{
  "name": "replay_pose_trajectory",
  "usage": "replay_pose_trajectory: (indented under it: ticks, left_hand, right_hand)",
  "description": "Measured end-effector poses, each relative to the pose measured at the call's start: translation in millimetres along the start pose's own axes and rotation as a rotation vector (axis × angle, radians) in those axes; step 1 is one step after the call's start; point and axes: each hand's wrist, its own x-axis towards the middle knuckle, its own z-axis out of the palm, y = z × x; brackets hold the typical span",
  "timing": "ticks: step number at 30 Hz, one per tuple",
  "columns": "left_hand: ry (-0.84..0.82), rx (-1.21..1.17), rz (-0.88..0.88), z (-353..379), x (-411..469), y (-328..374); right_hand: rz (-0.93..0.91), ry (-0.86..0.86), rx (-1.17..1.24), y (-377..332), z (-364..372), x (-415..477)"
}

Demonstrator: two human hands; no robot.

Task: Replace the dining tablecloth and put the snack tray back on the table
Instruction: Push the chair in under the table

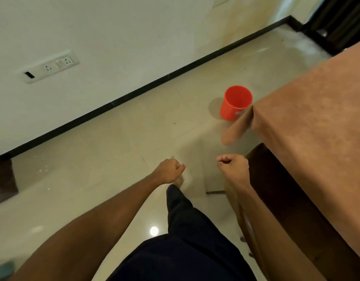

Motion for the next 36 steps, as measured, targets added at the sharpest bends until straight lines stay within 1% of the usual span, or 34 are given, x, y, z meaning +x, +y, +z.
replay_pose_trajectory:
  ticks: [5,7,9,13,16,18,22,24,26,28,31,36]
  left_hand:
    - [-0.036,0.088,-0.059,-78,97,-8]
    - [-0.038,0.112,-0.075,-108,128,-5]
    - [-0.048,0.11,-0.073,-137,168,3]
    - [-0.119,0.131,-0.022,-178,249,40]
    - [-0.16,0.143,0.039,-198,313,75]
    - [-0.193,0.162,0.082,-206,357,96]
    - [-0.27,0.233,0.161,-224,438,149]
    - [-0.301,0.289,0.202,-232,479,181]
    - [-0.313,0.34,0.241,-237,504,205]
    - [-0.356,0.387,0.267,-228,546,240]
    - [-0.377,0.449,0.285,-220,590,272]
    - [-0.39,0.443,0.256,-176,679,317]
  right_hand:
    - [0.044,-0.137,0.013,-54,33,112]
    - [0.056,-0.182,-0.02,-74,37,147]
    - [0.106,-0.2,0.004,-92,34,185]
    - [0.203,-0.158,0.038,-115,14,249]
    - [0.276,-0.119,0.078,-118,-2,296]
    - [0.325,-0.079,0.088,-119,-14,325]
    - [0.426,0.053,0.129,-112,-47,380]
    - [0.469,0.117,0.182,-106,-69,411]
    - [0.482,0.131,0.204,-104,-82,429]
    - [0.537,0.165,0.227,-90,-104,463]
    - [0.565,0.197,0.268,-70,-116,505]
    - [0.631,0.211,0.392,-14,-128,584]
